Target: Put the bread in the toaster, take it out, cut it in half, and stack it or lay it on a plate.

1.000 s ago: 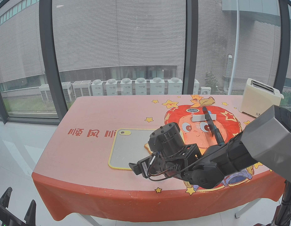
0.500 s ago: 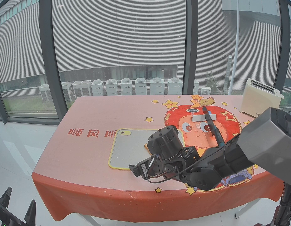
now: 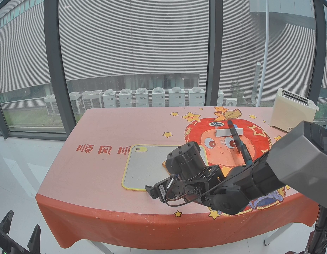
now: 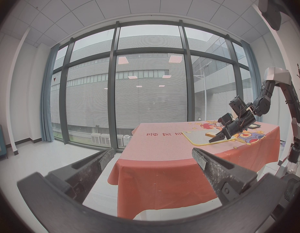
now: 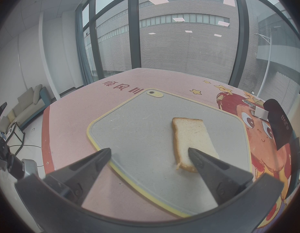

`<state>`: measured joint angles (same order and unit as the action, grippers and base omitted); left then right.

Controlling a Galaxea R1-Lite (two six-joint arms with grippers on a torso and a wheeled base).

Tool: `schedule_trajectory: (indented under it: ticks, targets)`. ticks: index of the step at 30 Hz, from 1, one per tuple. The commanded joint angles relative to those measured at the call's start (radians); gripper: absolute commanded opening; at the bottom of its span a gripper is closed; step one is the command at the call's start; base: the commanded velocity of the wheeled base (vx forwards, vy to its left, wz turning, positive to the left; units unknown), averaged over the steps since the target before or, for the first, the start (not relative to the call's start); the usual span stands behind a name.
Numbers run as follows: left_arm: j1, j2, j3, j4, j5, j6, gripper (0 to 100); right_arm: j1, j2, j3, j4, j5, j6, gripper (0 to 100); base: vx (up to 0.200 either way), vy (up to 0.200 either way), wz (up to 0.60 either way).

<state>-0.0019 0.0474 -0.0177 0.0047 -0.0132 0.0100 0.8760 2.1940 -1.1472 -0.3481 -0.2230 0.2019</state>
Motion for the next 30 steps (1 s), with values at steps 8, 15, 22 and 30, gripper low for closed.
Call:
schedule_trajectory:
  ticks: [8,15,22,30]
  targets:
    - [0.0,0.002,0.018,0.0,0.001,0.001,100,0.001,0.0,0.0,0.001,-0.001,0.001,0,0.0,0.0,0.0]
    - [0.0,0.002,0.018,0.0,0.001,-0.001,100,0.001,-0.004,0.0,0.001,-0.003,0.001,0,0.0,0.0,0.0]
    - [0.0,0.002,0.018,0.0,-0.001,0.001,100,0.003,-0.022,0.0,-0.003,-0.004,-0.001,0,0.0,0.0,0.0]
    - [0.0,0.002,0.018,0.0,-0.001,0.001,100,-0.003,-0.094,0.007,0.003,-0.006,-0.007,0,0.0,0.0,0.0]
